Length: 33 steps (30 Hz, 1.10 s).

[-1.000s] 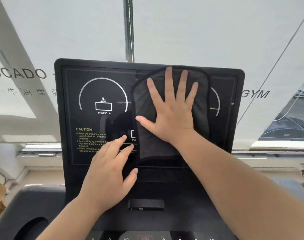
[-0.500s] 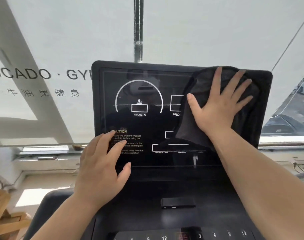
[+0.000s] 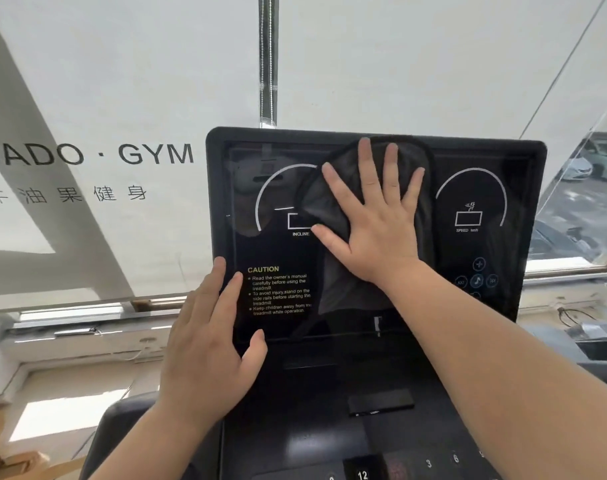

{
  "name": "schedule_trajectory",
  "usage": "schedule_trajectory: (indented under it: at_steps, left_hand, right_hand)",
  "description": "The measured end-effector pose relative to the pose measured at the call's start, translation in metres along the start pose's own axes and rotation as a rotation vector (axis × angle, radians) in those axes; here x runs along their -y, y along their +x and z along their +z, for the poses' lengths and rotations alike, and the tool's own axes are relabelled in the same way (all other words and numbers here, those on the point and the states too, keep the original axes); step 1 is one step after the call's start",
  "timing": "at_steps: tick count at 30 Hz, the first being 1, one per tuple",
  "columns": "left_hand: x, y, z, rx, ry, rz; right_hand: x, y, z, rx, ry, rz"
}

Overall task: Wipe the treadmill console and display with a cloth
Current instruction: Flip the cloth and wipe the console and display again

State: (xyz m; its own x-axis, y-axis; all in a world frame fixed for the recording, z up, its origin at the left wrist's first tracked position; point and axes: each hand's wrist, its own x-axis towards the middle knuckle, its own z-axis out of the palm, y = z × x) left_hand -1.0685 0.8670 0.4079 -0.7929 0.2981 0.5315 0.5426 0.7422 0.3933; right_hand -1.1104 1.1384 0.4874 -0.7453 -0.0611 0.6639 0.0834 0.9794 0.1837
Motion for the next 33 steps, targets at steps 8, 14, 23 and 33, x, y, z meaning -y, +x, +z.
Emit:
schedule_trajectory:
  at_steps: [8,14,23,33]
  left_hand:
    - [0.014,0.001,-0.017,0.111,-0.136,-0.017]
    - [0.011,0.001,-0.036,0.14,-0.413,-0.101]
    - [0.002,0.003,-0.023,-0.005,-0.589,-0.282]
    - [0.032,-0.006,-0.043,0.178,-1.097,-0.304]
  right_hand:
    - [0.01,0.024,-0.008,0.018,0.17,0.579]
    - [0.106,0.059,-0.013,-0.012,0.063,0.138]
    - [0.071,0.033,-0.003,-0.013,-0.006,-0.376]
    - [0.08,0.041,-0.007,-0.017,0.152,0.268]
